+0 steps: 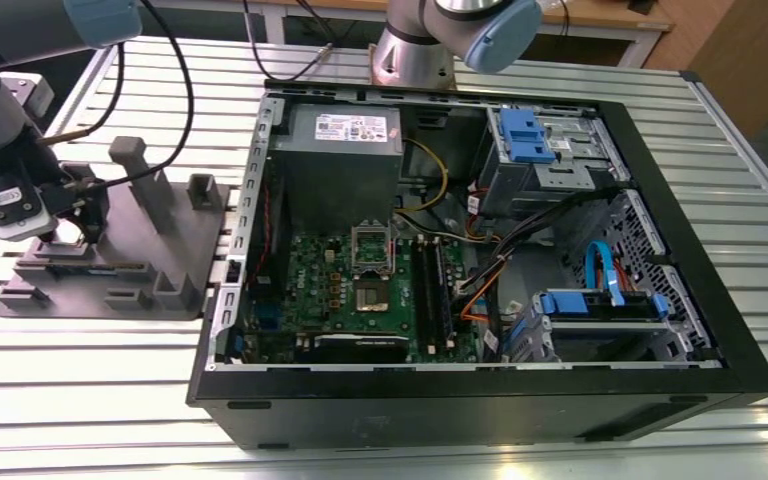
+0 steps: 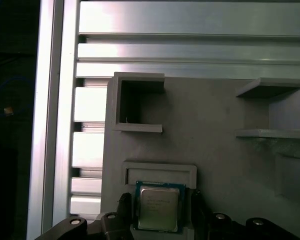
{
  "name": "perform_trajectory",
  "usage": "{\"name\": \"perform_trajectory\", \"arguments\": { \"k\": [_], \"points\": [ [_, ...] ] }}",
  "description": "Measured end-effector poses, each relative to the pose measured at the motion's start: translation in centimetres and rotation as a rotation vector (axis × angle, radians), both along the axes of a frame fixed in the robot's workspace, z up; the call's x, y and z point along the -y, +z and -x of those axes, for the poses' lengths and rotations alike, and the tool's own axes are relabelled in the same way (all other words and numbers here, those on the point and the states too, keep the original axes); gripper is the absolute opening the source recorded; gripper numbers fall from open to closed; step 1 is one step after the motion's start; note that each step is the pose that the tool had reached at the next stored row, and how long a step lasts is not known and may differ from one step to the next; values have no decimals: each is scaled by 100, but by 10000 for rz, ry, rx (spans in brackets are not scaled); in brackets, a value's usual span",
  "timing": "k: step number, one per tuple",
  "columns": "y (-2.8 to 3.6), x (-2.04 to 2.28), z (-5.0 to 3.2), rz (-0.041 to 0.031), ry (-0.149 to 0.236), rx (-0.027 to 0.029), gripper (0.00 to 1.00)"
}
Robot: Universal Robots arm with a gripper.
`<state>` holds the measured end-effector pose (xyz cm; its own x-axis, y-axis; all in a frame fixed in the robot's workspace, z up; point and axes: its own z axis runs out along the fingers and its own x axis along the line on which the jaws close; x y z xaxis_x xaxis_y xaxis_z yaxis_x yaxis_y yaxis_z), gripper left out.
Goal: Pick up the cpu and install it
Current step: 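Pick up the cpu and move it towards the insertion slot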
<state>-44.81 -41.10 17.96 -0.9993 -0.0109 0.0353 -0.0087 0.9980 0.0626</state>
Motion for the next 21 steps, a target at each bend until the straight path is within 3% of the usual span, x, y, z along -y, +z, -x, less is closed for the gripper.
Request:
{"name": "perform_trajectory", "arguments": {
  "k": [6, 8, 9, 15, 21],
  "points": [
    [0, 0, 1, 0, -2, -1, 59],
    [0, 0, 1, -1, -2, -1, 57],
    [0, 0, 1, -2, -3, -1, 50],
    [1, 1, 1, -7, -8, 0, 47],
    [40, 0, 2, -44, -10, -1, 47]
  ]
}}
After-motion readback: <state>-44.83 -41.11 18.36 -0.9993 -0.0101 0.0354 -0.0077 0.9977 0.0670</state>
